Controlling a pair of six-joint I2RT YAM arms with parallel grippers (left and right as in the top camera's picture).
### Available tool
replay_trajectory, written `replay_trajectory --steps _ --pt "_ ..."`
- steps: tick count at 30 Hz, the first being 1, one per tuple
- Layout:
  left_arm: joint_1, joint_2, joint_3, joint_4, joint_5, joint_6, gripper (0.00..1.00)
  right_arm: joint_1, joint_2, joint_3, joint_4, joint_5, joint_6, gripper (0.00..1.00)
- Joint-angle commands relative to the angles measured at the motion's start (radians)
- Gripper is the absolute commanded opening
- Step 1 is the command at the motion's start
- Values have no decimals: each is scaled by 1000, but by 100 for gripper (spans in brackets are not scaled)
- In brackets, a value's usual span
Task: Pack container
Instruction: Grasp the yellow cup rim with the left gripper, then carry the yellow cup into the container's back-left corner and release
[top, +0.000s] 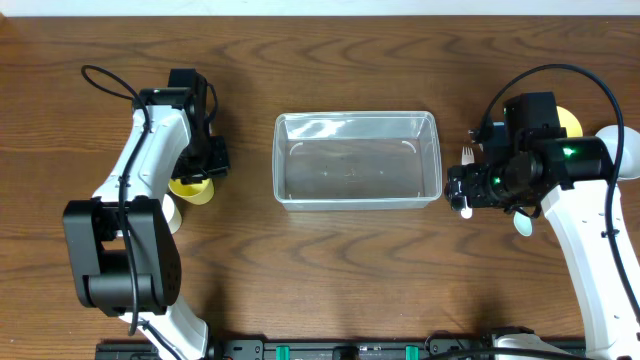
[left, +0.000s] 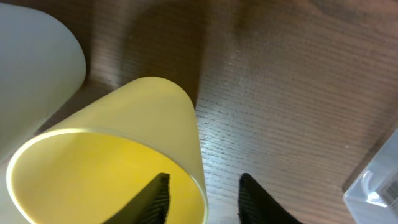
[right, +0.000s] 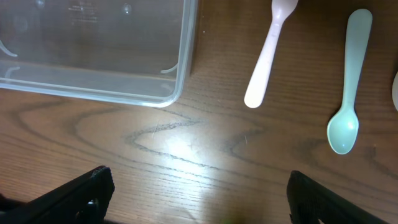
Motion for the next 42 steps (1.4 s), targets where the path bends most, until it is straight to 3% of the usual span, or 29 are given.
replay_trajectory --steps 1,8,12,26,35,42 --pt "6 8 8 -8 -16 4 32 11 3 19 -4 0 2 90" --pt "6 8 8 -9 -16 4 12 11 3 19 -4 0 2 89" --pt "6 8 8 -8 -16 4 6 11 3 19 -4 0 2 89" --pt "-55 -77 58 -58 -15 17 6 11 3 19 -4 22 2 89" --pt "-305 -295 296 -116 -15 43 6 11 3 19 -3 28 2 90" --pt "-463 -240 323 -71 -15 57 6 11 3 19 -4 30 -1 90"
